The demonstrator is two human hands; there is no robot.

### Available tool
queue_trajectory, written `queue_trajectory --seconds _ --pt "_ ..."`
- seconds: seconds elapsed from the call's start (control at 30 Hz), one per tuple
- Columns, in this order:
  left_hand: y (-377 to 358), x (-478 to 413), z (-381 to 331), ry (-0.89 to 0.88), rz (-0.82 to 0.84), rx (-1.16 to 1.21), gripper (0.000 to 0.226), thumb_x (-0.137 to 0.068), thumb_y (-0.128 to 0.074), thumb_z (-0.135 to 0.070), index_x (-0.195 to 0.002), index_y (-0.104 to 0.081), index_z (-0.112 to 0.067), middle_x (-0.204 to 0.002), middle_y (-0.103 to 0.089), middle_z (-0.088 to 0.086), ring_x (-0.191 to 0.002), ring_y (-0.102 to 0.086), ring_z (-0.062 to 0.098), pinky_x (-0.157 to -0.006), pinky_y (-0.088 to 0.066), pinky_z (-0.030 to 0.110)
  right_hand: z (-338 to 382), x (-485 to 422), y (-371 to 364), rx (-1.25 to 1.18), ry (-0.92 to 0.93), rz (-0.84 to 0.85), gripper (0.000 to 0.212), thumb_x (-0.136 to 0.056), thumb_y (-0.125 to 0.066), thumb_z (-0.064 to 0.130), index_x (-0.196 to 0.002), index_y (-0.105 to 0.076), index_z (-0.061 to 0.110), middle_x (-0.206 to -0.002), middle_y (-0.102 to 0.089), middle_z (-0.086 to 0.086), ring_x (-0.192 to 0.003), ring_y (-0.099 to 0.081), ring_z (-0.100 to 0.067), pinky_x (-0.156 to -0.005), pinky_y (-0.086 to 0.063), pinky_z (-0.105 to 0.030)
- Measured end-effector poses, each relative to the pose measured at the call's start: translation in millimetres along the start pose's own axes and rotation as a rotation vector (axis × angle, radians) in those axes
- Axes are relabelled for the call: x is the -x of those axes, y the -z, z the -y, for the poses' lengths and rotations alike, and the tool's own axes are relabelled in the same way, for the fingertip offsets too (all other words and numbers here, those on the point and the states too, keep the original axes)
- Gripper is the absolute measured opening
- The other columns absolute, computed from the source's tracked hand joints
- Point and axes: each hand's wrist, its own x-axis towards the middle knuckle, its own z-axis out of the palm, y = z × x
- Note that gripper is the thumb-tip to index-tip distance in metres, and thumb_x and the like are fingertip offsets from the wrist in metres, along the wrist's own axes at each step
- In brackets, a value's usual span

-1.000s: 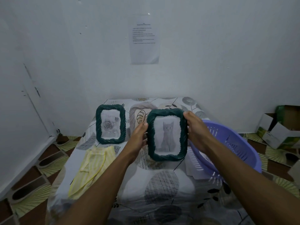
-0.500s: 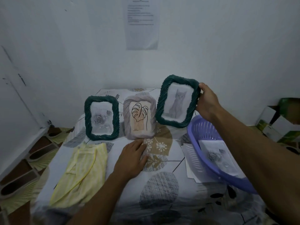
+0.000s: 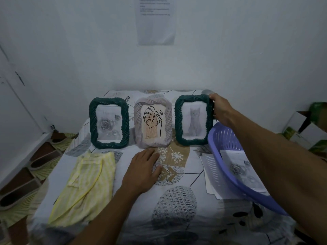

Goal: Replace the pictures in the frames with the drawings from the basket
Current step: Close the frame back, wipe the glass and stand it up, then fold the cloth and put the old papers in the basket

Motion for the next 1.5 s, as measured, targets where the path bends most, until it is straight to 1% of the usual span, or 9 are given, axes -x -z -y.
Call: queue_trajectory --seconds 0.2,0.43,0.9,1.0,1.1,1.23,1.33,1.43,1.5 --pt "1 0 0 0.012 0.028 0.002 0.050 -0.093 -0.041 -0.049 -0.131 -0.053 -0.019 -0.142 -0.048 0.004 -0.130 -0.042 0.021 -0.109 -0.031 0.037 -10 -5 -3 -0.035 -0.019 0.008 0.022 -0.089 -0.041 0.030 -0.076 -0.057 0.025 -0.067 -0.053 0.001 -0.060 -0.049 -0.018 -0.059 -0.040 -0.029" --pt "1 0 -1 0.023 0.027 0.007 0.052 -0.093 -0.039 -0.051 -0.131 -0.053 -0.019 -0.143 -0.047 0.003 -0.131 -0.042 0.021 -0.110 -0.031 0.037 -11 -9 -7 -0.020 -0.018 0.002 0.023 -0.085 -0.039 0.031 -0.068 -0.054 0.027 -0.046 -0.051 0.010 -0.051 -0.044 -0.016 -0.053 -0.037 -0.024" --pt "5 -1 -1 0.012 0.044 0.011 0.049 -0.093 -0.044 -0.049 -0.132 -0.052 -0.020 -0.143 -0.046 0.002 -0.130 -0.041 0.020 -0.110 -0.031 0.036 -10 -14 -5 0.088 0.000 -0.058 0.021 -0.087 -0.034 0.028 -0.091 -0.052 0.019 -0.077 -0.052 -0.004 -0.068 -0.048 -0.020 -0.065 -0.043 -0.031" --pt "5 -1 -2 0.011 0.039 -0.008 0.047 -0.092 -0.042 -0.050 -0.128 -0.054 -0.021 -0.139 -0.048 0.000 -0.126 -0.043 0.019 -0.107 -0.034 0.037 -12 -11 -3 0.110 0.091 -0.089 0.029 -0.088 -0.035 0.024 -0.098 -0.059 0.013 -0.091 -0.053 -0.005 -0.082 -0.047 -0.020 -0.074 -0.038 -0.033" --pt "8 0 -4 0.052 0.023 -0.073 0.044 -0.090 -0.041 -0.053 -0.121 -0.056 -0.025 -0.131 -0.050 -0.002 -0.120 -0.043 0.019 -0.097 -0.034 0.038 -9 4 -4 0.255 0.287 -0.199 0.033 -0.095 -0.039 0.026 -0.120 -0.056 0.014 -0.108 -0.056 -0.002 -0.095 -0.052 -0.019 -0.076 -0.040 -0.027" --pt "14 2 -9 0.084 0.042 -0.119 0.043 -0.089 -0.042 -0.051 -0.119 -0.058 -0.025 -0.125 -0.053 -0.002 -0.111 -0.046 0.021 -0.087 -0.037 0.037 -5 43 -18 0.379 0.575 -0.286 0.031 -0.093 -0.050 0.014 -0.123 -0.054 0.011 -0.127 -0.052 -0.010 -0.117 -0.049 -0.021 -0.092 -0.037 -0.026" --pt "26 -2 -10 0.059 0.113 -0.108 0.041 -0.091 -0.038 -0.046 -0.117 -0.059 -0.021 -0.124 -0.056 0.001 -0.107 -0.052 0.022 -0.087 -0.044 0.037 -15 85 -41 0.455 0.630 -0.174 0.030 -0.091 -0.052 0.012 -0.121 -0.056 0.013 -0.125 -0.055 -0.008 -0.117 -0.050 -0.020 -0.100 -0.042 -0.034" --pt "39 3 -7 -0.012 0.235 -0.178 0.039 -0.094 -0.034 -0.043 -0.113 -0.056 -0.017 -0.118 -0.057 0.005 -0.103 -0.054 0.024 -0.084 -0.046 0.037 -45 130 -66 0.748 0.660 0.002 0.028 -0.093 -0.050 0.020 -0.120 -0.055 0.016 -0.120 -0.057 -0.007 -0.110 -0.051 -0.021 -0.094 -0.046 -0.039" --pt "41 21 -4 -0.045 0.222 -0.230 0.042 -0.096 -0.032 -0.042 -0.125 -0.050 -0.017 -0.129 -0.053 0.006 -0.114 -0.051 0.025 -0.092 -0.041 0.037 -72 157 -80 0.946 0.670 0.098 0.031 -0.093 -0.047 0.025 -0.122 -0.054 0.015 -0.120 -0.056 -0.007 -0.107 -0.051 -0.022 -0.088 -0.048 -0.039"
